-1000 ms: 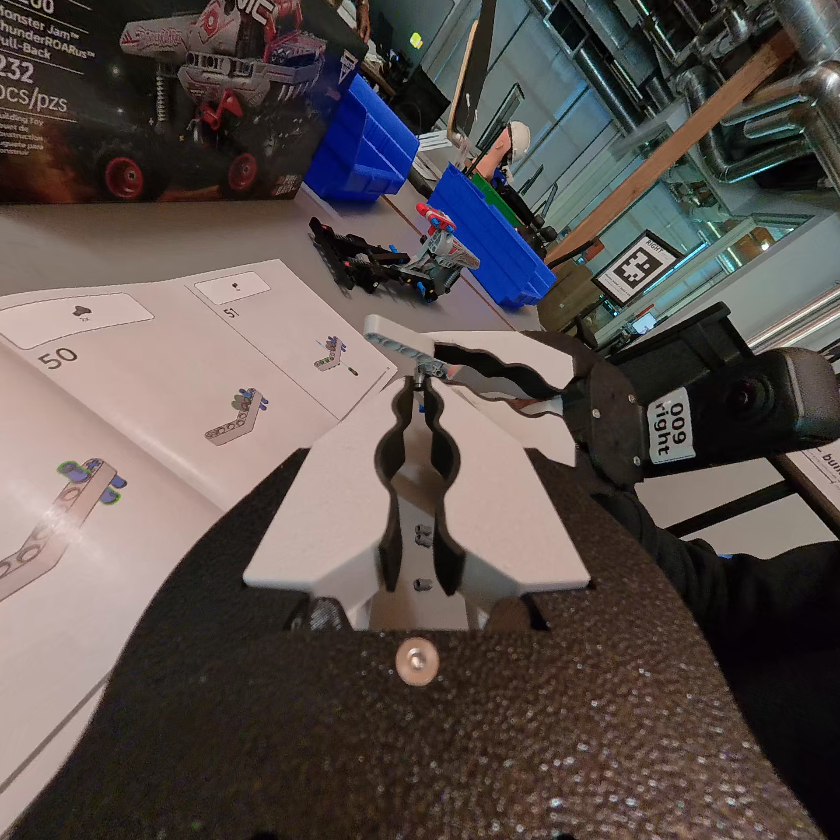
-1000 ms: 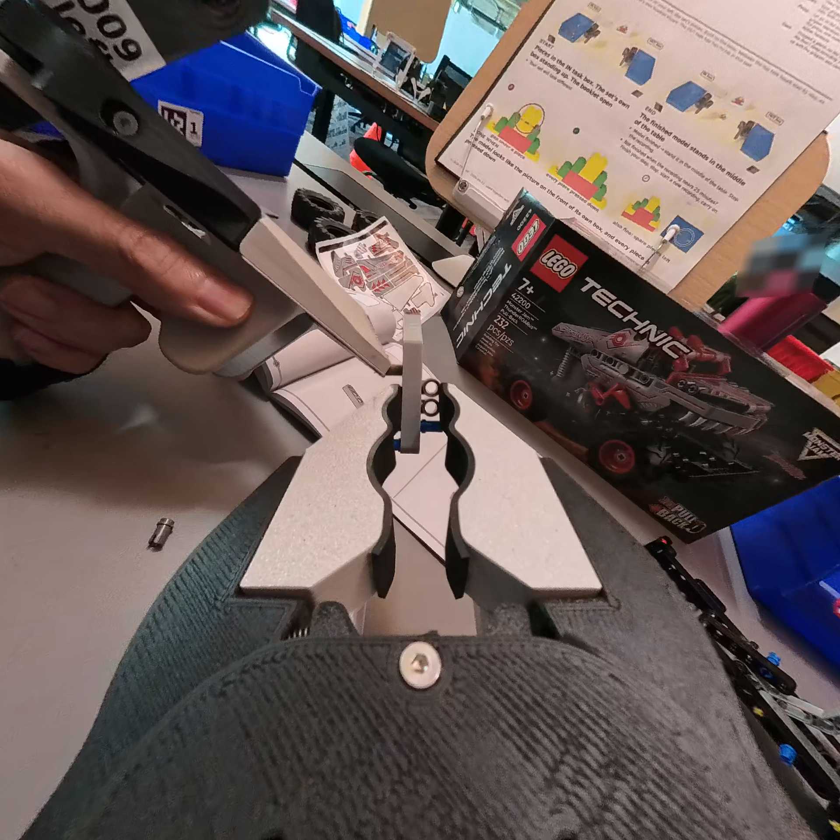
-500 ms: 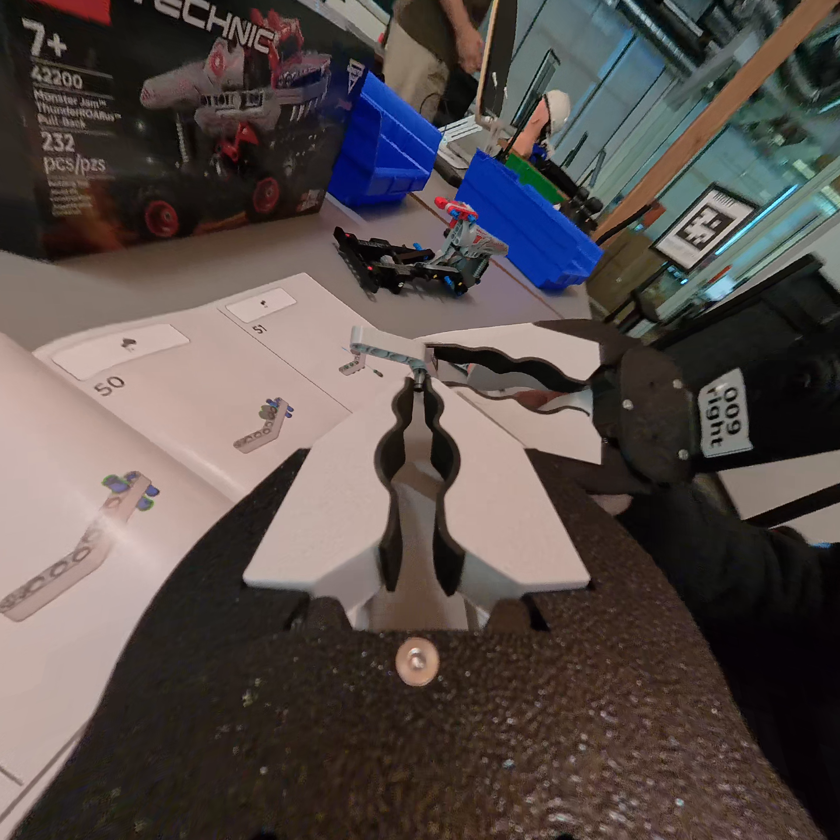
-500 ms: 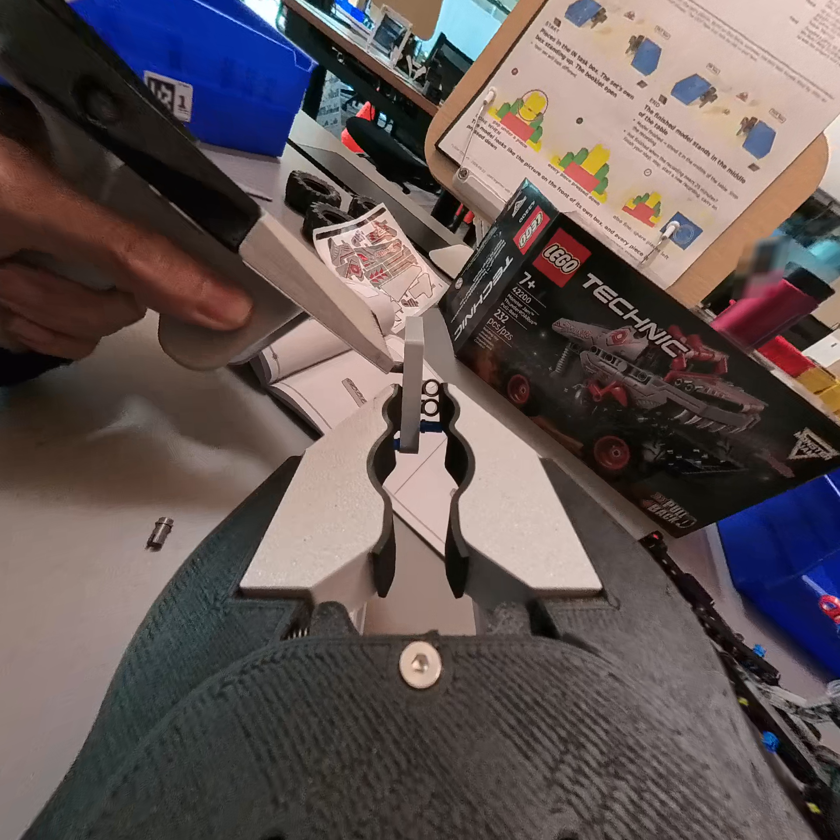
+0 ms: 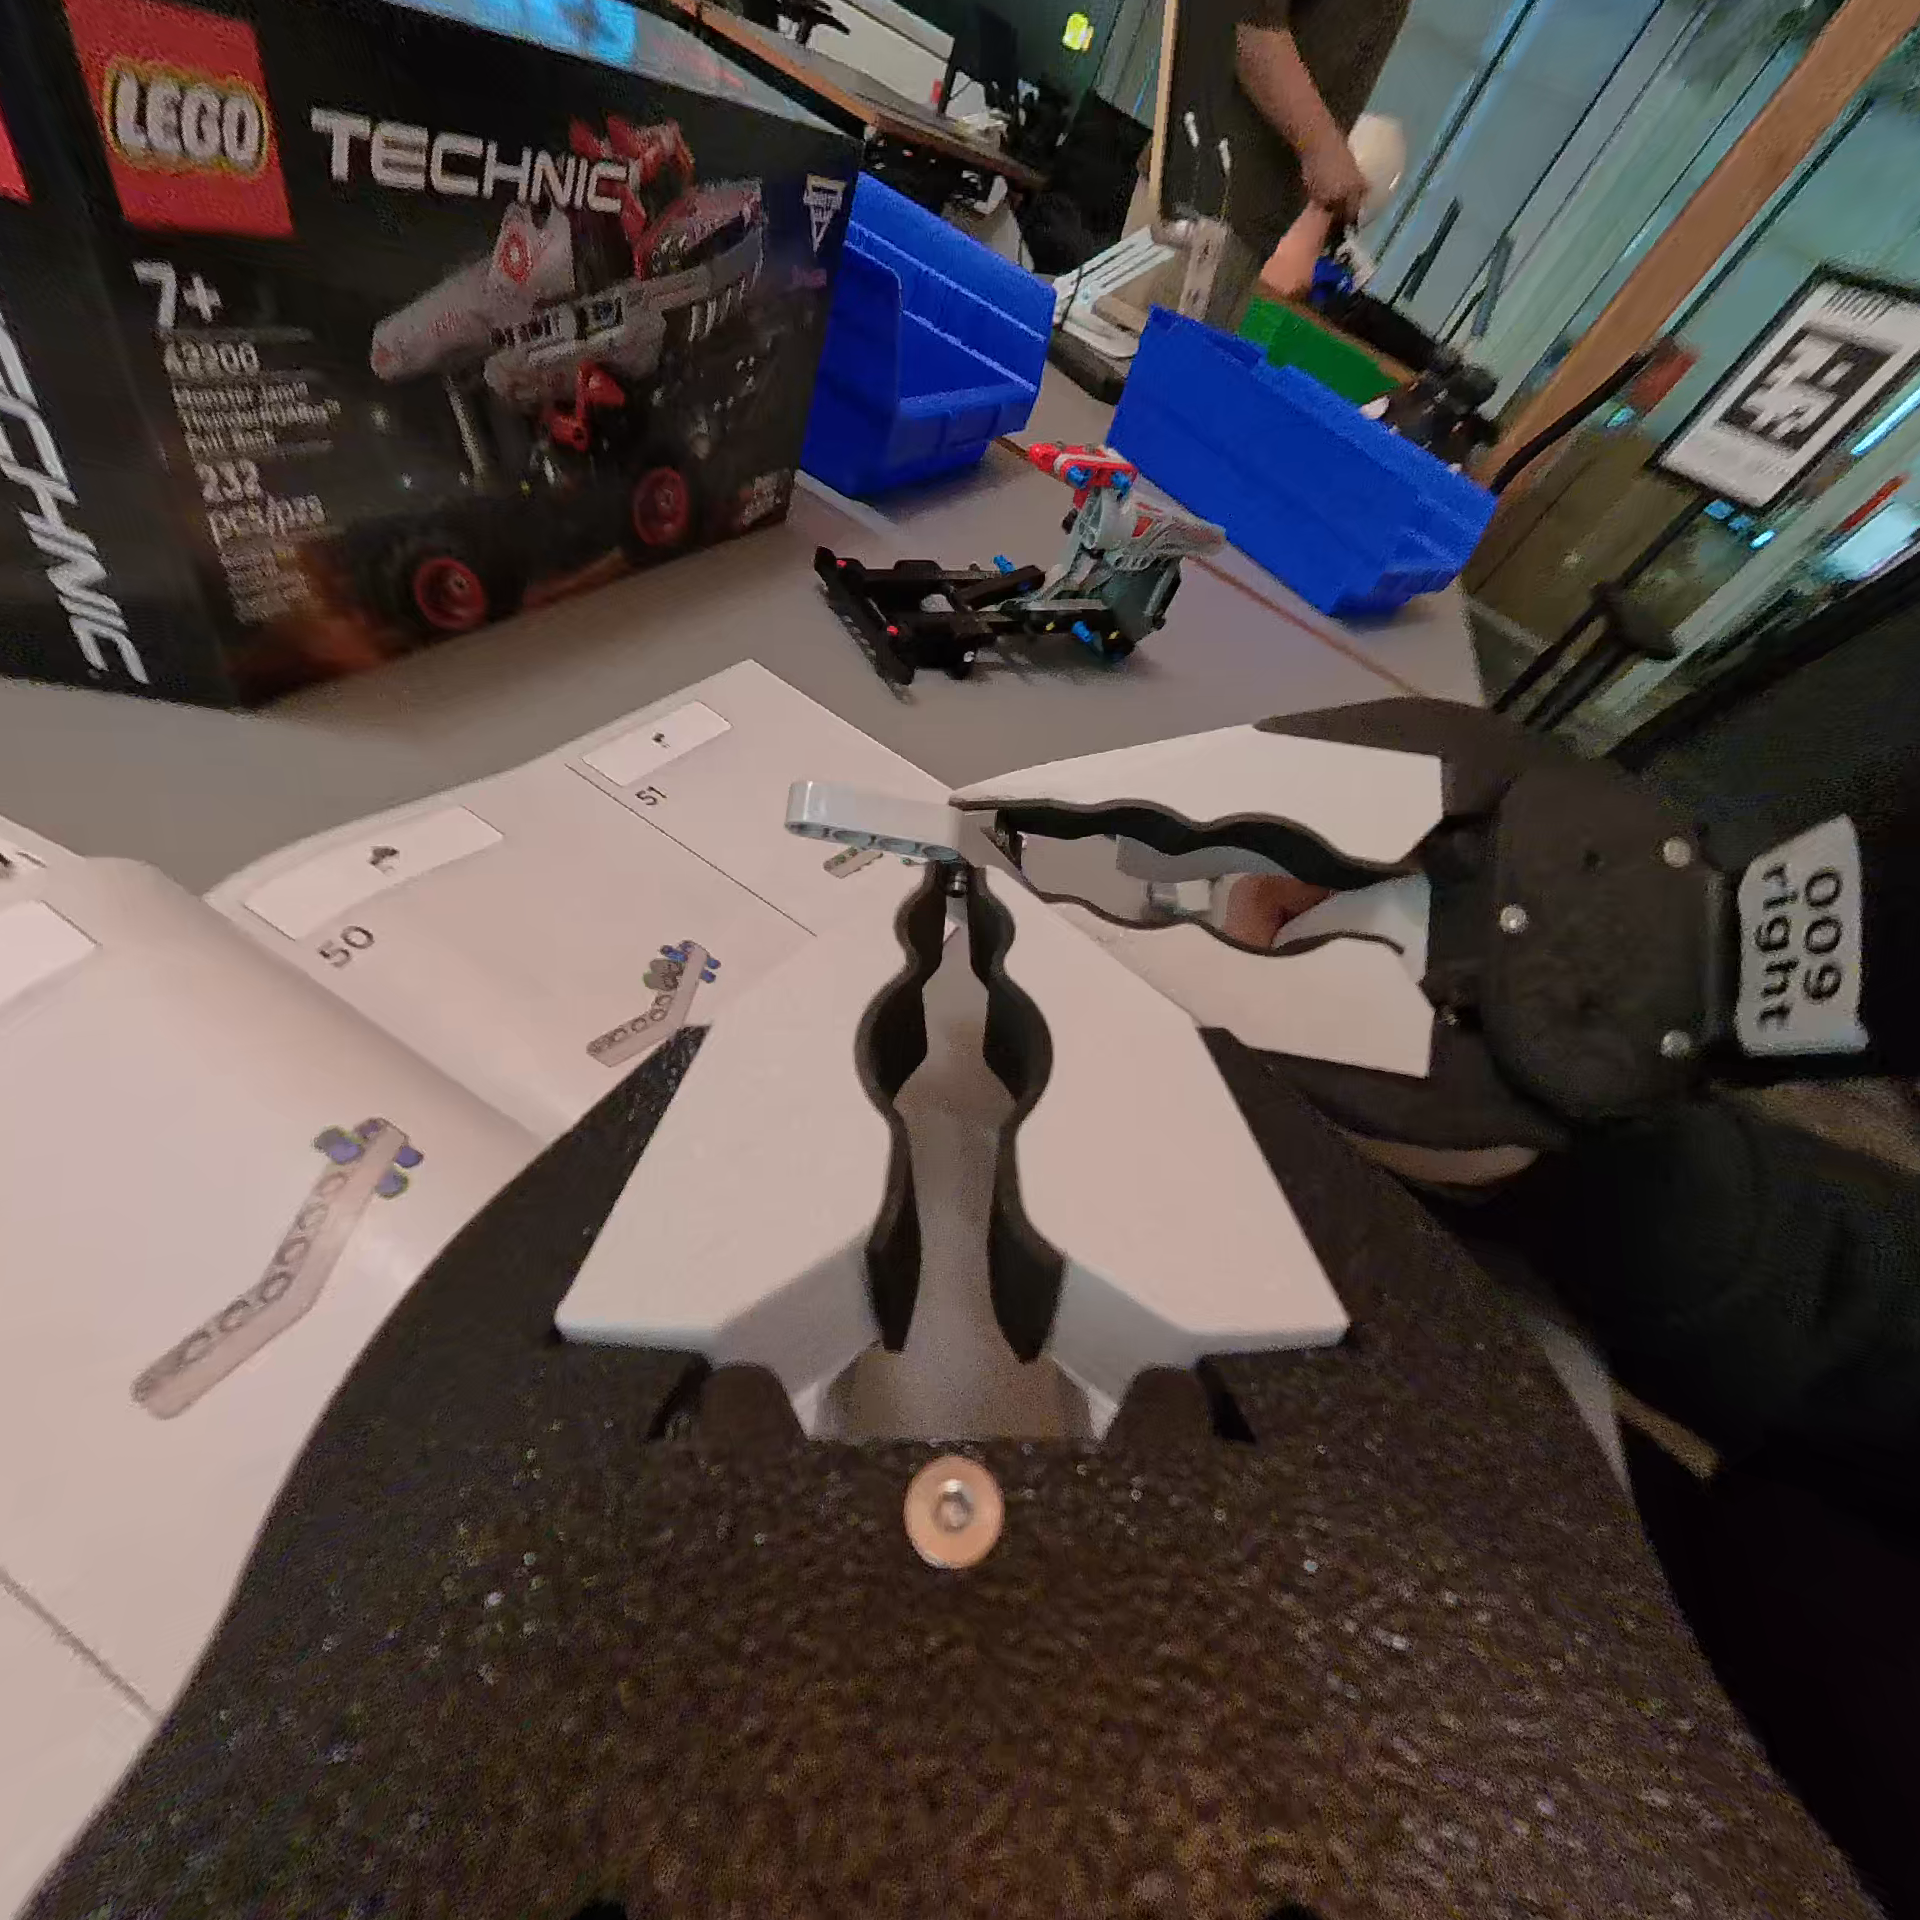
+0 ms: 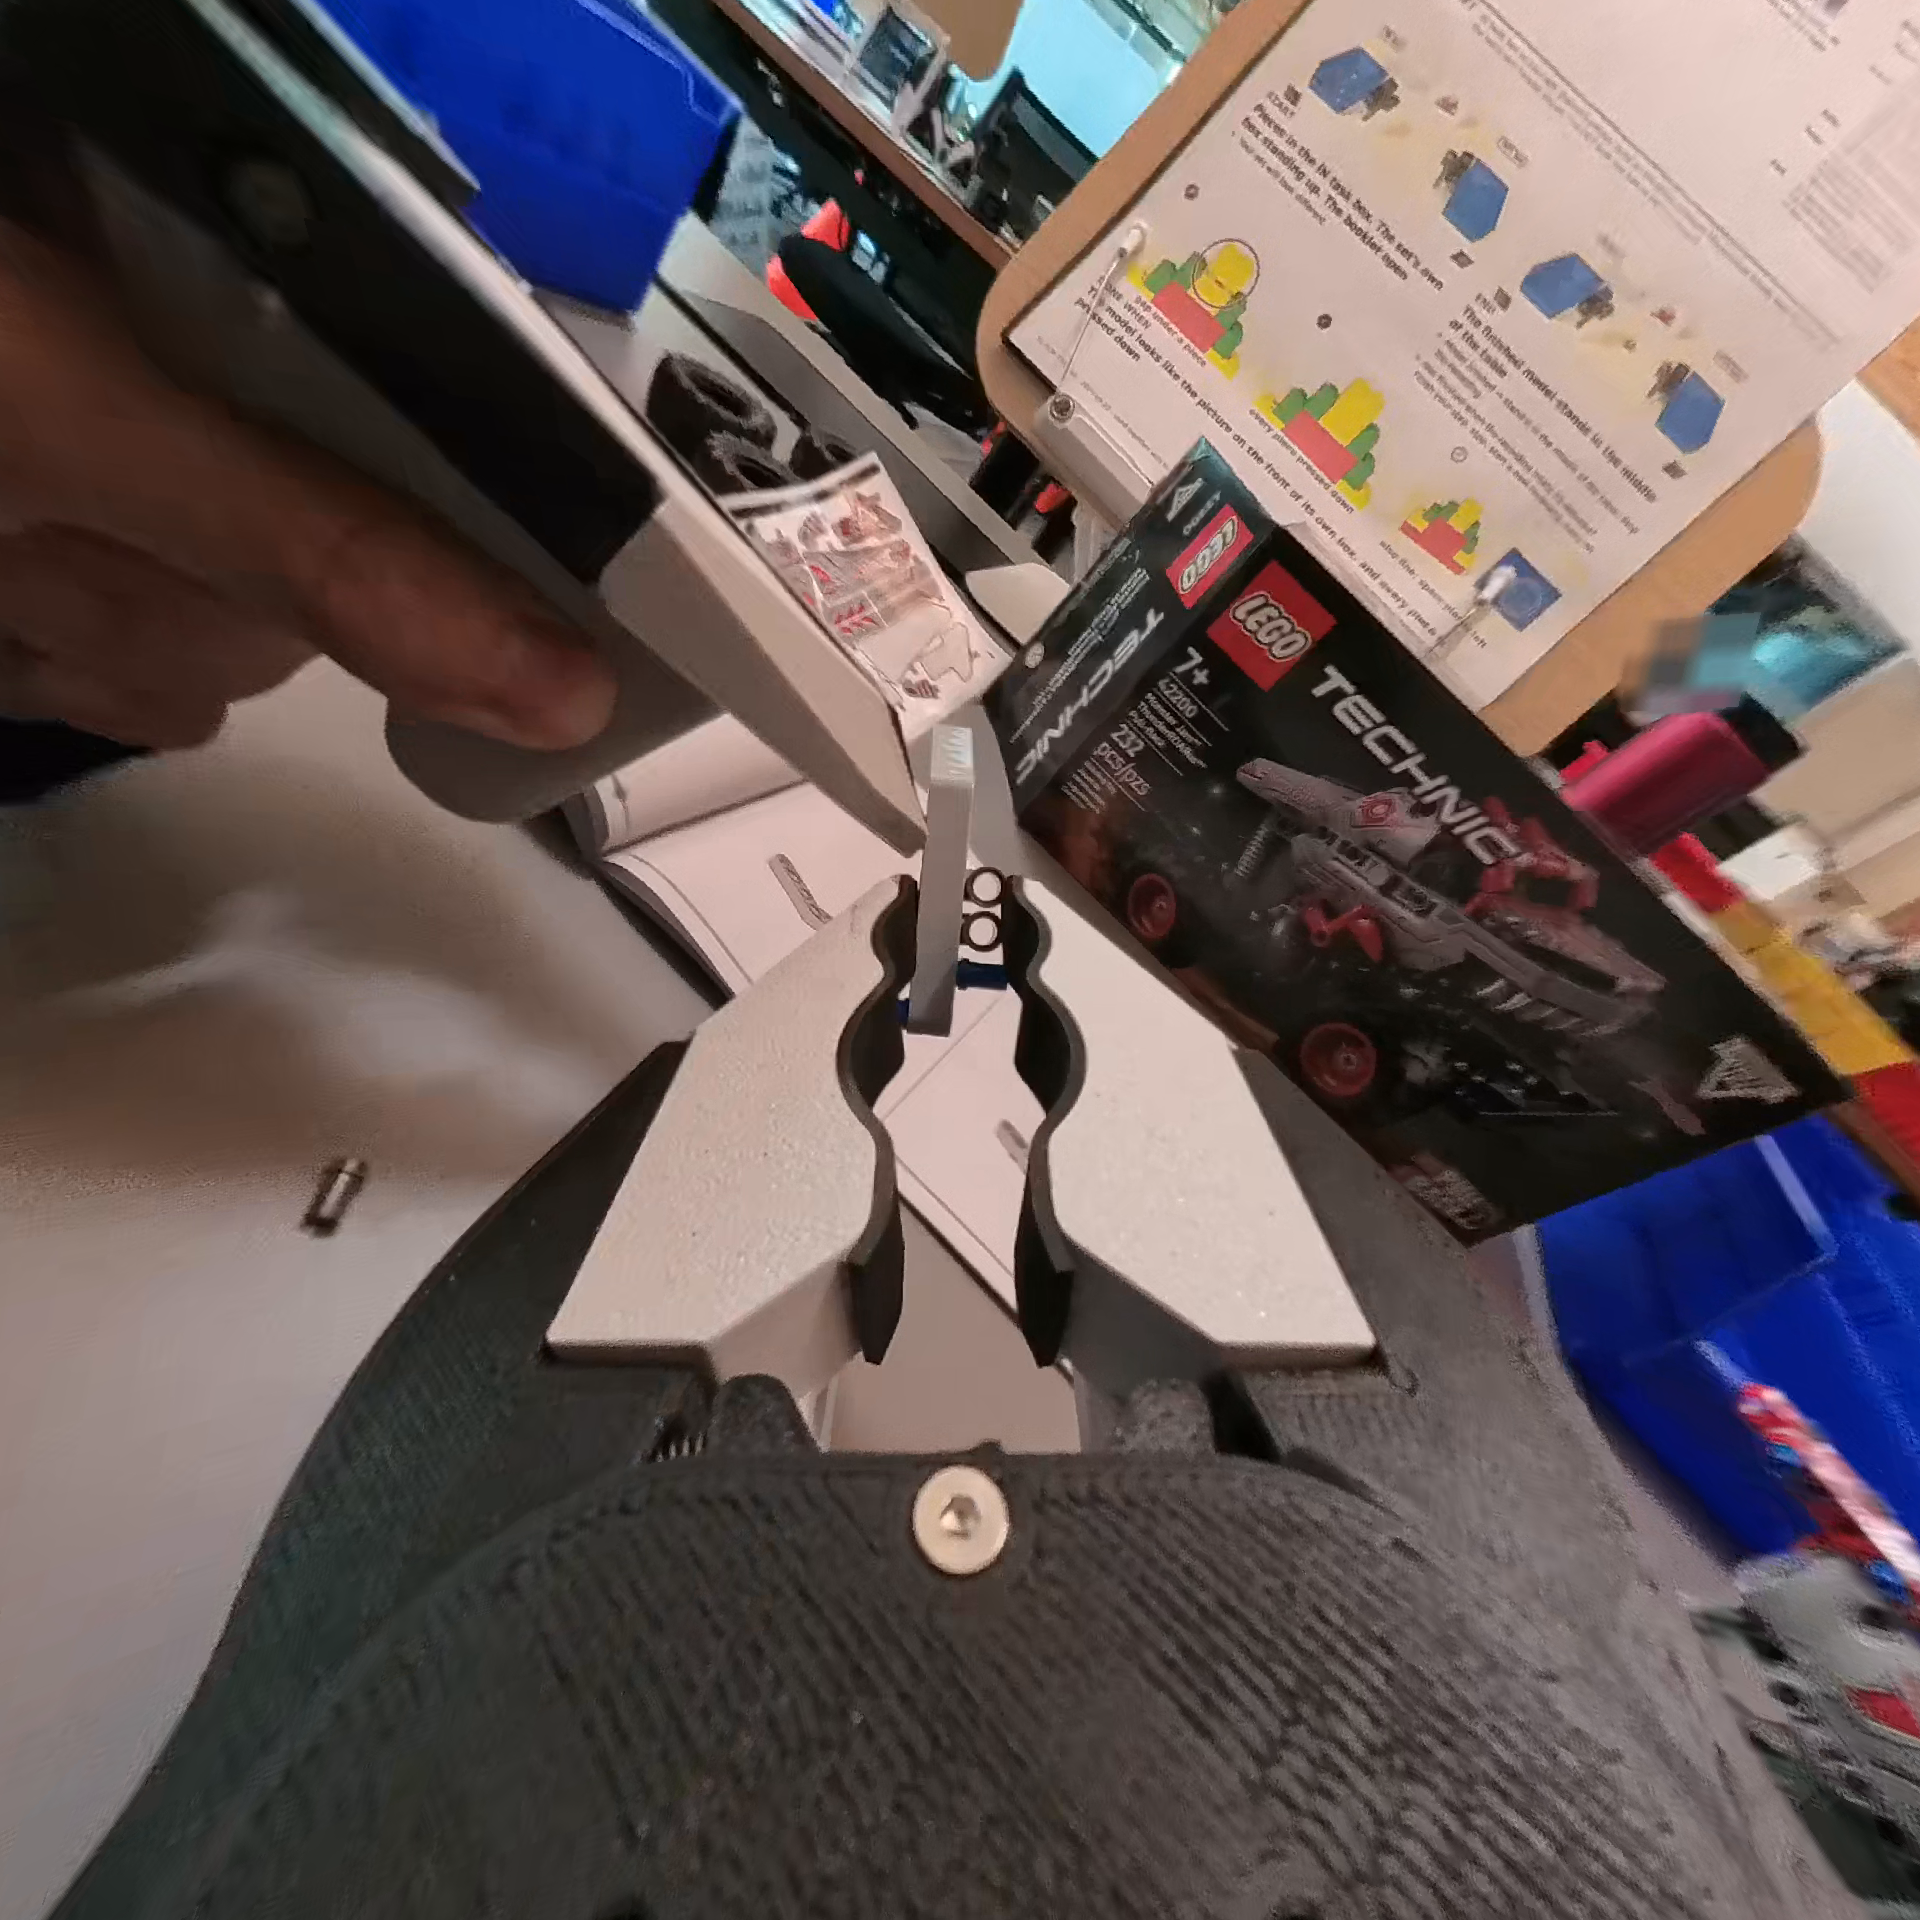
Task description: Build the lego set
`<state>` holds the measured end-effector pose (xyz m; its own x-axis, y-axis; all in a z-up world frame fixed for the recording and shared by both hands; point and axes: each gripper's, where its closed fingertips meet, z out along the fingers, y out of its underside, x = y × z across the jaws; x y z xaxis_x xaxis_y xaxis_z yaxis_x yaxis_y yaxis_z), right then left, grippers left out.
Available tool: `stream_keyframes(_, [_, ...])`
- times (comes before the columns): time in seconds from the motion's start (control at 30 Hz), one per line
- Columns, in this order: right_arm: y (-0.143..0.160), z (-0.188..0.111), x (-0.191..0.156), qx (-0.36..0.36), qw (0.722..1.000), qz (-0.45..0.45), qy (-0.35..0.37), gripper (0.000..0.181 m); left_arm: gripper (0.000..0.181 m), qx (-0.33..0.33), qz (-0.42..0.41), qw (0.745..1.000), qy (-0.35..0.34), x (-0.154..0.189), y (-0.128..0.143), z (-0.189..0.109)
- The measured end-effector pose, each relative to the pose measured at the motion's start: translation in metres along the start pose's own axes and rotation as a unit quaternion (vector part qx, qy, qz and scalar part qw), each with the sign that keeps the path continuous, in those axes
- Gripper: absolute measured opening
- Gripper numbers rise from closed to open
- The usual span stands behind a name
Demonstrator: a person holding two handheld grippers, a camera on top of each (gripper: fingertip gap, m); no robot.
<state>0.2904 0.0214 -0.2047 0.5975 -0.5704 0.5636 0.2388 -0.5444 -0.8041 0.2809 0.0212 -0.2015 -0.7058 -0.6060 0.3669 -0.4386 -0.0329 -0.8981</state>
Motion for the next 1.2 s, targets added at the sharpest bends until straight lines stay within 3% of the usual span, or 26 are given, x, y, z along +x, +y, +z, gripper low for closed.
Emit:
stream_keyframes(0.03, [0.0, 0.0, 0.0, -0.005, 1.0, -0.024, 0.009, 0.015, 0.002, 0.003, -0.016, 1.0, 0.009, 0.0, 0.0, 0.0])
stream_keyframes(0.1, [0.002, 0.001, 0.0, -0.012, 1.0, -0.016, 0.008, 0.015, 0.002, 0.002, -0.014, 1.0, 0.007, -0.001, 0.001, 0.001])
stream_keyframes(0.3, [-0.003, -0.005, 0.008, 0.031, 0.995, 0.096, -0.016, 0.015, 0.003, 0.032, 0.096, 0.995, -0.019, 0.007, -0.008, 0.003])
stream_keyframes(0.5, [0.001, -0.008, 0.014, 0.034, 0.994, 0.103, -0.007, 0.015, 0.0, 0.028, 0.158, 0.986, -0.04, 0.01, -0.009, -0.001])
stream_keyframes(0.57, [0.001, -0.008, 0.012, 0.034, 0.995, 0.097, -0.013, 0.015, 0.008, 0.016, 0.163, 0.986, -0.042, 0.009, -0.007, -0.001])
stream_keyframes(0.63, [0.003, -0.009, 0.01, 0.033, 0.995, 0.086, -0.025, 0.015, 0.023, 0.015, 0.221, 0.973, -0.062, 0.004, -0.012, -0.006])
stream_keyframes(0.73, [0.004, -0.012, 0.005, 0.036, 0.996, 0.057, -0.05, 0.015, 0.027, 0.012, 0.353, 0.932, -0.081, 0.001, -0.015, -0.016])
stream_keyframes(0.83, [0.001, -0.018, -0.007, 0.048, 0.994, 0.028, -0.092, 0.015, 0.033, -0.015, 0.432, 0.901, -0.043, 0.008, 0.0, -0.016])
stream_keyframes(1.0, [0.003, -0.032, -0.027, 0.054, 0.989, -0.04, -0.132, 0.015, 0.03, -0.042, 0.498, 0.866, 0.024, 0.028, 0.022, -0.015])
stream_keyframes(1.2, [0.007, -0.037, -0.037, 0.051, 0.984, -0.063, -0.158, 0.015, 0.024, -0.081, 0.514, 0.853, 0.048, 0.032, 0.041, -0.011])
